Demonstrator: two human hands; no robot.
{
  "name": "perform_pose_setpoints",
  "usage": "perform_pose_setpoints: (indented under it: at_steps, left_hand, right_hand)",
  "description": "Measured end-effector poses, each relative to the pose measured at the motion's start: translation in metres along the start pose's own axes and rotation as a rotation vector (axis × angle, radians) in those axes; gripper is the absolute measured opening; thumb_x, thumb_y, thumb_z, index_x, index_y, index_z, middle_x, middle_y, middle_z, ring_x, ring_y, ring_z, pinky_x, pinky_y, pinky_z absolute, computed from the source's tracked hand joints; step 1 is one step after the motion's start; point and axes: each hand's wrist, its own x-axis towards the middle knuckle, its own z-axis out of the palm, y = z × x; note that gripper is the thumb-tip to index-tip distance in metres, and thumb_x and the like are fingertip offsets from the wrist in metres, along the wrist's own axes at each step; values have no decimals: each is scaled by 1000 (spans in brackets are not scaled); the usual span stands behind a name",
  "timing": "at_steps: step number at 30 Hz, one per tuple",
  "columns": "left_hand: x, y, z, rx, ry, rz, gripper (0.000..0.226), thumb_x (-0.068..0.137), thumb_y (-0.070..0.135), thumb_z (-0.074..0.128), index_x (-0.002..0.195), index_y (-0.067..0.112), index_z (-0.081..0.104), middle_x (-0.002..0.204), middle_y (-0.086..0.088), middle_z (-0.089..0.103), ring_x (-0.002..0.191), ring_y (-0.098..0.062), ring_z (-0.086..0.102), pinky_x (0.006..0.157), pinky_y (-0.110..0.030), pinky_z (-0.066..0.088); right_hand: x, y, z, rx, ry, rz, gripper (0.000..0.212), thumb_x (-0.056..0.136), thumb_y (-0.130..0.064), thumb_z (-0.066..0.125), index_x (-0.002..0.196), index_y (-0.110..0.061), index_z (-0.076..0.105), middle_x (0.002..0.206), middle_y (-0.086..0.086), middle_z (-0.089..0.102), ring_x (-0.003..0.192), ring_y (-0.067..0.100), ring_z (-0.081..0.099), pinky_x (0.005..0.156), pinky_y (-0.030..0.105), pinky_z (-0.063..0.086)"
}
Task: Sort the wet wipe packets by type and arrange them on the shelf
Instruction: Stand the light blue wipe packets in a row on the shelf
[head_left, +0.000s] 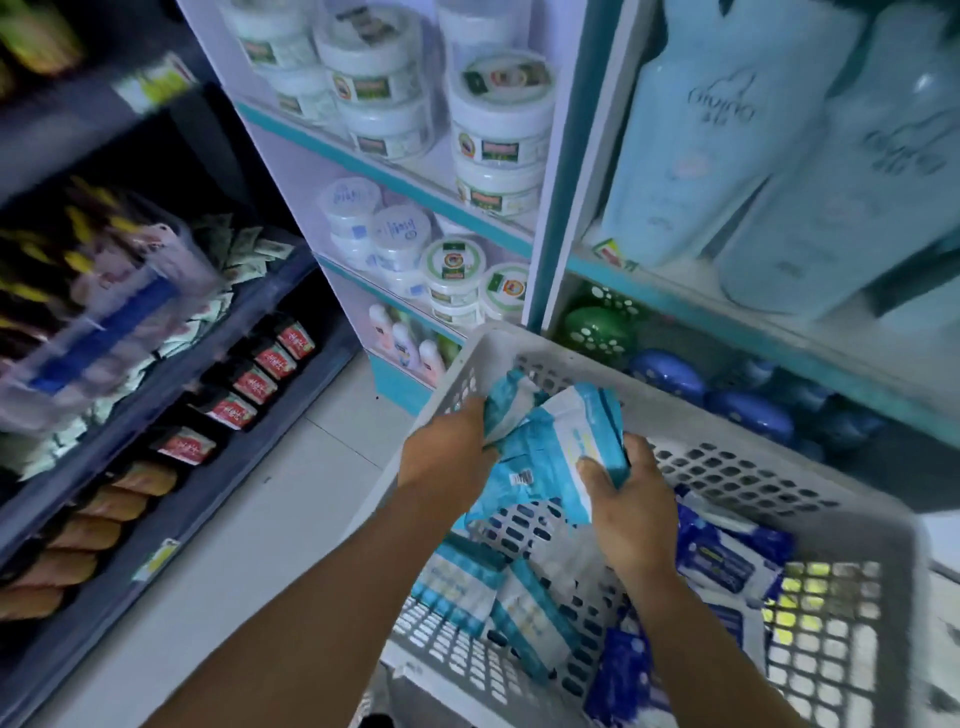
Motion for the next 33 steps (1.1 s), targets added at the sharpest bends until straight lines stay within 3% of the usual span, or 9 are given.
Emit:
perform_pose_setpoints:
  at_steps: [6,8,12,19,22,28,33]
  left_hand:
    - [-42,-18,-89,-65,208,-84,48,89,33,59,128,18,36,104,-9,63,94,-33,59,63,-31,36]
    - [-56,-31,-117,-84,266,-112,50,88,34,61,128,17,37,105,-10,63,96,-34,59,65,-34,40]
    - [-89,-71,-170,-128,406,-185,43,86,35,63,118,17,41,102,-8,65,94,-33,61,69,-38,46]
    - [-167,-167,-252,-158,624,-302,43,86,35,63,118,17,41,101,-6,66,92,-32,61,68,-38,48]
    - [-210,-216,-285,-157,710,-338,39,85,35,64,110,17,40,95,-5,65,86,-32,61,67,-39,50]
    - [-294,-300,-334,-157,864,-457,37,83,36,65,105,21,39,93,-3,64,83,-32,60,64,-37,48]
    - [-359,-358,-363,-154,975,-550,36,83,35,66,96,23,35,87,1,61,78,-28,58,62,-37,48]
  right_hand:
    - [-20,-93,-20,64,-12,-216,25,89,-26,62,112,-20,56,87,-2,62,75,18,58,64,31,47]
    - [-30,-126,-20,86,-29,-296,24,87,-25,63,110,-20,57,83,-5,60,71,14,55,59,28,42]
    - [-57,-190,-10,128,-99,-400,32,89,-26,63,119,-21,56,88,-5,59,79,17,57,68,28,45]
    - [-128,-300,46,160,-180,-613,23,86,-25,65,108,-24,58,84,-9,63,80,21,60,70,33,48]
    - [-173,-346,76,181,-225,-704,30,86,-24,64,115,-23,57,91,-9,64,85,19,60,72,33,48]
    - [-261,-421,130,224,-315,-868,34,88,-22,63,121,-27,57,99,-11,64,86,11,57,67,21,38]
    - [-325,-473,170,236,-425,-973,32,88,-26,63,119,-30,57,100,-11,67,87,13,62,73,31,49]
